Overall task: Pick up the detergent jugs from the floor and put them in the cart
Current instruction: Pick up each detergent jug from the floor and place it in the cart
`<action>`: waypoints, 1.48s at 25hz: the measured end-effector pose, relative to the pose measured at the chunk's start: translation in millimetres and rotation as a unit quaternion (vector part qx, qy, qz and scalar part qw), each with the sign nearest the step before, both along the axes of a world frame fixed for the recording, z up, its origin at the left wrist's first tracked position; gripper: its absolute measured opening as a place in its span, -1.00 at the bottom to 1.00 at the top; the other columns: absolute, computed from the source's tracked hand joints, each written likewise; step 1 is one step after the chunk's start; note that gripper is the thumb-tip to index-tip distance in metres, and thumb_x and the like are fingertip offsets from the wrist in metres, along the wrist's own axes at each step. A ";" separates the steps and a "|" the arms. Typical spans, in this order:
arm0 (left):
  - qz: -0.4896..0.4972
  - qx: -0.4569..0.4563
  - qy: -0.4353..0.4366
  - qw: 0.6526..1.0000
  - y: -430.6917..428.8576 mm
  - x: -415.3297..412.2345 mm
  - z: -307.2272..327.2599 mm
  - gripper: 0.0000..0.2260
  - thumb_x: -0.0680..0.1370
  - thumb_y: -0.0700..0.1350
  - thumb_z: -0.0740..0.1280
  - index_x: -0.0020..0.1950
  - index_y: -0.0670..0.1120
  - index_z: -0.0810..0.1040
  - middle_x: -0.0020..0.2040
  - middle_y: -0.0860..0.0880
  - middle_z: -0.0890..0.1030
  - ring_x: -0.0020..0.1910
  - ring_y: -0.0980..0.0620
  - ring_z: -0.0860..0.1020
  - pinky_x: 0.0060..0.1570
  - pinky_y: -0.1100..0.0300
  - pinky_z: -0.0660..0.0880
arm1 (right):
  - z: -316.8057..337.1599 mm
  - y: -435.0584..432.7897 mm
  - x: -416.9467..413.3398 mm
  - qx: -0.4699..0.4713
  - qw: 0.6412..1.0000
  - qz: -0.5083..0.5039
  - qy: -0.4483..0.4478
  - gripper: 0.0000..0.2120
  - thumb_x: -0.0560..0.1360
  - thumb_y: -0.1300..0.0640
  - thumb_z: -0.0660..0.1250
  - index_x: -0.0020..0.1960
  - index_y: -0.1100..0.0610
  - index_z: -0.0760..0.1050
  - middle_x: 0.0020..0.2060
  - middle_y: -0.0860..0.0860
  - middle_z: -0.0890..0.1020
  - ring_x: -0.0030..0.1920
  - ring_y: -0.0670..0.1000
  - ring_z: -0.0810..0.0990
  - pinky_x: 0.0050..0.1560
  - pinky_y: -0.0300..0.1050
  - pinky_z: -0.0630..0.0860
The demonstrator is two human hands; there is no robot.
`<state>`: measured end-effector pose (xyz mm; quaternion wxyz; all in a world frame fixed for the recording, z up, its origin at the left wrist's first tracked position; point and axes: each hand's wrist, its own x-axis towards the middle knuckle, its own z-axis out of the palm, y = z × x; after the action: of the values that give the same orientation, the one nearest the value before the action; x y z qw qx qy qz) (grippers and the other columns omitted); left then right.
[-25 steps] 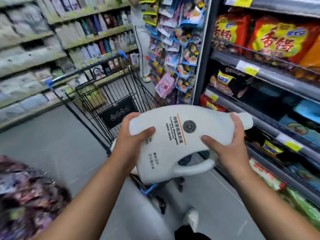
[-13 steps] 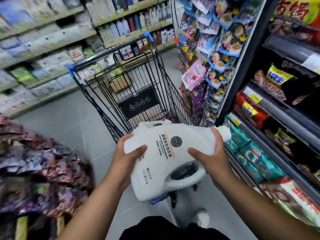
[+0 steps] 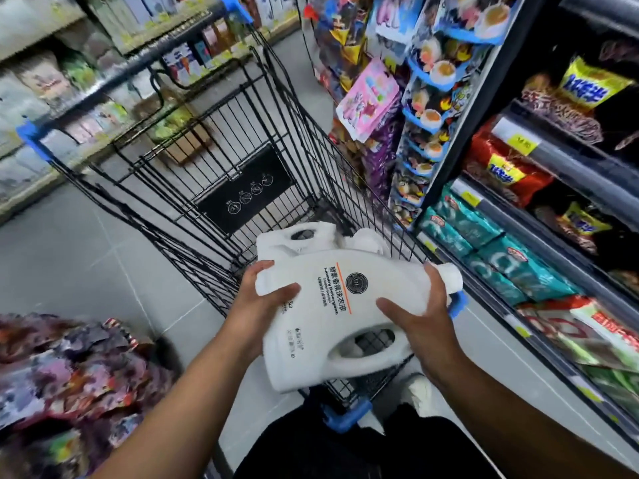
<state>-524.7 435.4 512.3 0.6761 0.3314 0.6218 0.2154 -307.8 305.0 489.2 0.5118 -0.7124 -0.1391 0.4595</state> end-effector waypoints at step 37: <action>-0.467 0.312 0.090 0.822 72.9 50.8 -44.0 -0.42 0.43 -0.02 0.54 0.39 0.11 0.41 0.36 0.07 0.44 0.30 0.16 0.37 0.27 0.36 0.28 | -34.9 -17.5 -77.2 -0.124 0.981 -0.139 -0.059 -0.12 0.31 0.05 0.60 0.47 -0.16 0.18 0.32 0.02 0.33 0.09 -0.10 0.50 0.10 -0.19 0.40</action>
<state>-473.9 508.4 468.3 0.4972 0.7933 0.3505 0.0251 -385.0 287.5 454.3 0.4687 -0.8089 -0.0108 0.3548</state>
